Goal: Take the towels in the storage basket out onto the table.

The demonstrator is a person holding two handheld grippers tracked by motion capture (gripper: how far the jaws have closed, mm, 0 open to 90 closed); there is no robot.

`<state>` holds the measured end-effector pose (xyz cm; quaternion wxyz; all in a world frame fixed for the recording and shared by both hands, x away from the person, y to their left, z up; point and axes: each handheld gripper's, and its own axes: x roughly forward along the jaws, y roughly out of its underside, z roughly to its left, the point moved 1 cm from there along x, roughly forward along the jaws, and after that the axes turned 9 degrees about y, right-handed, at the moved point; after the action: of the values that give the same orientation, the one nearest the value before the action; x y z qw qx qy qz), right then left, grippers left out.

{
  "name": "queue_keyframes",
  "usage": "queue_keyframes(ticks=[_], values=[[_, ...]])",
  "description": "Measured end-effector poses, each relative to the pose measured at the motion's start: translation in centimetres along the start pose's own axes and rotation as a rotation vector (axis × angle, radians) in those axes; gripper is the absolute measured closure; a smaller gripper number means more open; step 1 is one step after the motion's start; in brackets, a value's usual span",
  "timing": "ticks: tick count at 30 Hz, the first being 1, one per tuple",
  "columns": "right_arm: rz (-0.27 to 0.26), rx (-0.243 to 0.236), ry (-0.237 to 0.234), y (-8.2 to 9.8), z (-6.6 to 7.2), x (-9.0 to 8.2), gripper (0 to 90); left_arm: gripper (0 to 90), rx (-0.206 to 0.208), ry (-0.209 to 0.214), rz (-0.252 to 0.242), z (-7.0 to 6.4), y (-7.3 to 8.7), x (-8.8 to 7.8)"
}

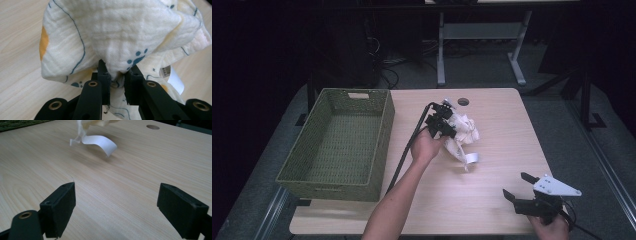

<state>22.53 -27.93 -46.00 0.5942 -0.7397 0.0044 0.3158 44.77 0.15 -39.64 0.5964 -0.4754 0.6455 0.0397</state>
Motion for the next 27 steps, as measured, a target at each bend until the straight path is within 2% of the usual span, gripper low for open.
queue_keyframes(ticks=[8, 15, 19, 23, 27], values=[[0.008, 0.002, 0.01, 0.0, -0.2, 0.1, 15.3, 74.8, 0.017, -0.044, 0.035, -0.6, 0.3, 1.7], [0.011, 0.01, 0.014, 0.0, -0.2, 0.2, 15.3, 74.0, 0.014, -0.05, 0.07, -0.6, 0.7, 2.6], [0.012, 0.018, 0.014, 0.0, -0.2, 0.2, 15.1, 72.7, 0.017, -0.06, 0.076, -0.5, 0.9, 2.8], [0.017, 0.006, 0.02, 0.0, -0.2, 0.3, 15.0, 70.3, 0.029, -0.075, 0.08, -0.7, 1.1, 3.1], [0.018, 0.014, 0.012, 0.0, -0.2, 0.3, 15.2, 67.2, 0.024, -0.077, 0.09, -0.7, 1.3, 3.4]])
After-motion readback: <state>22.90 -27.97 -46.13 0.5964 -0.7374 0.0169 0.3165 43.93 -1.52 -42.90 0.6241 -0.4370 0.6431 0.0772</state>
